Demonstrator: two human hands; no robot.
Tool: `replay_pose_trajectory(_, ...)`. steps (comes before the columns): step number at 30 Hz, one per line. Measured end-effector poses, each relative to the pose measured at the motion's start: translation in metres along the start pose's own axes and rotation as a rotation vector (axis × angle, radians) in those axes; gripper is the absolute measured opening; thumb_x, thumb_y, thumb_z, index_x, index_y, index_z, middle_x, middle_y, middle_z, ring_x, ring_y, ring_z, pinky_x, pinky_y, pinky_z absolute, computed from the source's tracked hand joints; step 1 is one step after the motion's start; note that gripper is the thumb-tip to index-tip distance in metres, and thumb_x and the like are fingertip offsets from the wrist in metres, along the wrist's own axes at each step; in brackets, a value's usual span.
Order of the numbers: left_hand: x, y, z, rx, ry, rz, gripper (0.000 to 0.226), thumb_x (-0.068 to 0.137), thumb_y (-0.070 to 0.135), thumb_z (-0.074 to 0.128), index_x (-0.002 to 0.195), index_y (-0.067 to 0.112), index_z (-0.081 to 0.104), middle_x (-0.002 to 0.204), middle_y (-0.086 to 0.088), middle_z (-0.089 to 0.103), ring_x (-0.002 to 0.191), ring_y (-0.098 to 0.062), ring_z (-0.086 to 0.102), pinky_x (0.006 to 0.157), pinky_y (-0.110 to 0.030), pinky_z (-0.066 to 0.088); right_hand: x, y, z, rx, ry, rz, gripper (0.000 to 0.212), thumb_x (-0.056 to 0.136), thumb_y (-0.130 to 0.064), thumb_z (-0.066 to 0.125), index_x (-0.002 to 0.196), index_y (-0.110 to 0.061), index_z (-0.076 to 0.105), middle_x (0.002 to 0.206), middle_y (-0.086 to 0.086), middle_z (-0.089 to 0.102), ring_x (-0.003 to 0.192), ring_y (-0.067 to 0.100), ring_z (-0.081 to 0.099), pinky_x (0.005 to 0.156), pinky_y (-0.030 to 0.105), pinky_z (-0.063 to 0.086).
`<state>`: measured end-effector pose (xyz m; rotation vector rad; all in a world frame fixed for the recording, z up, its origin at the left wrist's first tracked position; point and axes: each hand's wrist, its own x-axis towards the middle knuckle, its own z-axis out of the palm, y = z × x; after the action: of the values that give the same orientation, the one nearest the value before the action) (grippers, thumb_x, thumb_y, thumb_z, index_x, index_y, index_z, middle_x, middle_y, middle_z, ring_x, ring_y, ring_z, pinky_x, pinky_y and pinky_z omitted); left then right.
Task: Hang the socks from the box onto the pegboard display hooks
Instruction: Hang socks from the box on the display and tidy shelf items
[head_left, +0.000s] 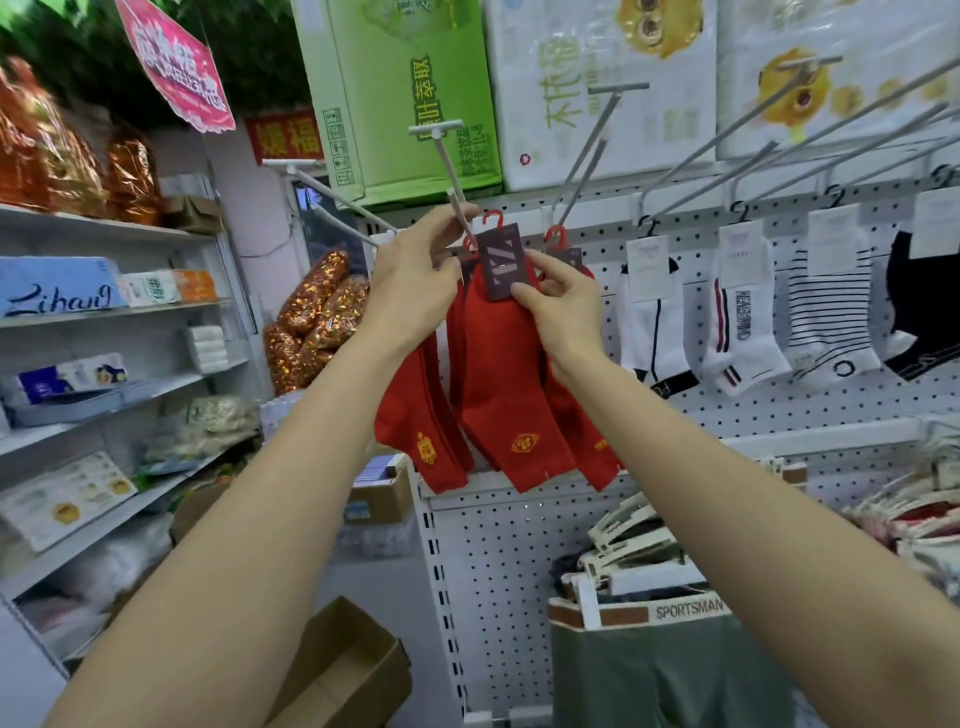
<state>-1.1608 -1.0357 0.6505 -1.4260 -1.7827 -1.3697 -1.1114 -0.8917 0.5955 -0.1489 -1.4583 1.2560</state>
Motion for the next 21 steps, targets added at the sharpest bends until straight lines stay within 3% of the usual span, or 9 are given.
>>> replay_pose_trajectory(3, -0.002, -0.001, -0.001, 0.01, -0.006, 0.018, 0.061, 0.086, -0.015, 0.042, 0.132, 0.021, 0.059, 0.131, 0.006, 0.063, 0.125, 0.001, 0.054, 0.104, -0.014, 0.042, 0.005, -0.001, 0.006, -0.008, 0.003, -0.004, 0.043, 0.078, -0.012, 0.072, 0.118, -0.027, 0.071, 0.072, -0.002, 0.054, 0.068, 0.01, 0.049, 0.068, 0.032, 0.047)
replay_pose_trajectory(7, -0.003, -0.003, 0.0, 0.03, 0.002, 0.041, 0.063, 0.085, -0.015, 0.041, 0.132, 0.022, 0.058, 0.131, 0.006, 0.063, 0.124, 0.002, 0.054, 0.1, -0.008, 0.04, 0.002, 0.007, 0.004, -0.032, -0.018, -0.02, 0.043, 0.081, -0.008, 0.072, 0.121, -0.025, 0.07, 0.09, -0.004, 0.066, 0.078, 0.007, 0.055, 0.08, 0.026, 0.05)
replay_pose_trajectory(9, -0.002, -0.004, 0.001, 0.038, 0.004, 0.048, 0.063, 0.085, -0.015, 0.041, 0.132, 0.022, 0.059, 0.13, 0.006, 0.064, 0.124, 0.001, 0.055, 0.1, -0.008, 0.04, -0.001, 0.013, 0.004, -0.011, -0.03, -0.024, 0.043, 0.08, -0.008, 0.072, 0.117, -0.031, 0.071, 0.098, -0.004, 0.072, 0.085, 0.014, 0.062, 0.085, 0.031, 0.055)
replay_pose_trajectory(11, -0.001, -0.004, 0.001, 0.028, 0.002, 0.052, 0.06, 0.085, -0.013, 0.042, 0.132, 0.021, 0.059, 0.129, 0.005, 0.064, 0.124, 0.0, 0.055, 0.102, -0.011, 0.041, 0.0, 0.015, 0.008, -0.011, -0.036, -0.032, 0.042, 0.078, -0.012, 0.073, 0.112, -0.037, 0.072, 0.09, -0.003, 0.073, 0.084, 0.023, 0.064, 0.086, 0.044, 0.056)
replay_pose_trajectory(13, -0.002, -0.004, 0.001, 0.002, -0.005, 0.051, 0.057, 0.085, -0.01, 0.044, 0.132, 0.019, 0.059, 0.129, 0.004, 0.065, 0.124, -0.001, 0.056, 0.104, -0.014, 0.042, 0.004, 0.014, 0.013, -0.034, -0.039, -0.033, 0.043, 0.076, -0.016, 0.073, 0.113, -0.036, 0.072, 0.08, 0.002, 0.07, 0.074, 0.017, 0.06, 0.082, 0.048, 0.056)
replay_pose_trajectory(15, -0.003, -0.003, 0.001, -0.006, -0.008, 0.045, 0.059, 0.084, -0.011, 0.043, 0.132, 0.018, 0.058, 0.13, 0.002, 0.064, 0.124, -0.002, 0.056, 0.105, -0.017, 0.043, 0.005, 0.015, 0.016, -0.061, -0.045, -0.024, 0.043, 0.076, -0.016, 0.074, 0.116, -0.032, 0.071, 0.079, 0.005, 0.069, 0.073, 0.013, 0.056, 0.082, 0.047, 0.055)
replay_pose_trajectory(17, -0.004, -0.002, 0.001, 0.015, -0.005, 0.038, 0.061, 0.084, -0.013, 0.043, 0.133, 0.02, 0.058, 0.131, 0.004, 0.063, 0.125, -0.002, 0.055, 0.107, -0.022, 0.044, 0.002, 0.019, 0.016, -0.076, -0.052, 0.005, 0.043, 0.079, -0.013, 0.074, 0.119, -0.029, 0.071, 0.078, -0.006, 0.066, 0.077, 0.012, 0.055, 0.086, 0.044, 0.054)
replay_pose_trajectory(21, -0.003, -0.001, 0.001, -0.017, 0.011, 0.025, 0.044, 0.091, 0.003, 0.058, 0.131, 0.021, 0.061, 0.128, 0.006, 0.065, 0.122, -0.001, 0.058, 0.104, -0.029, 0.049, -0.001, 0.028, 0.012, -0.1, -0.055, 0.021, 0.041, 0.081, -0.016, 0.075, 0.12, -0.029, 0.07, 0.083, -0.005, 0.067, 0.082, 0.011, 0.059, 0.09, 0.041, 0.053)
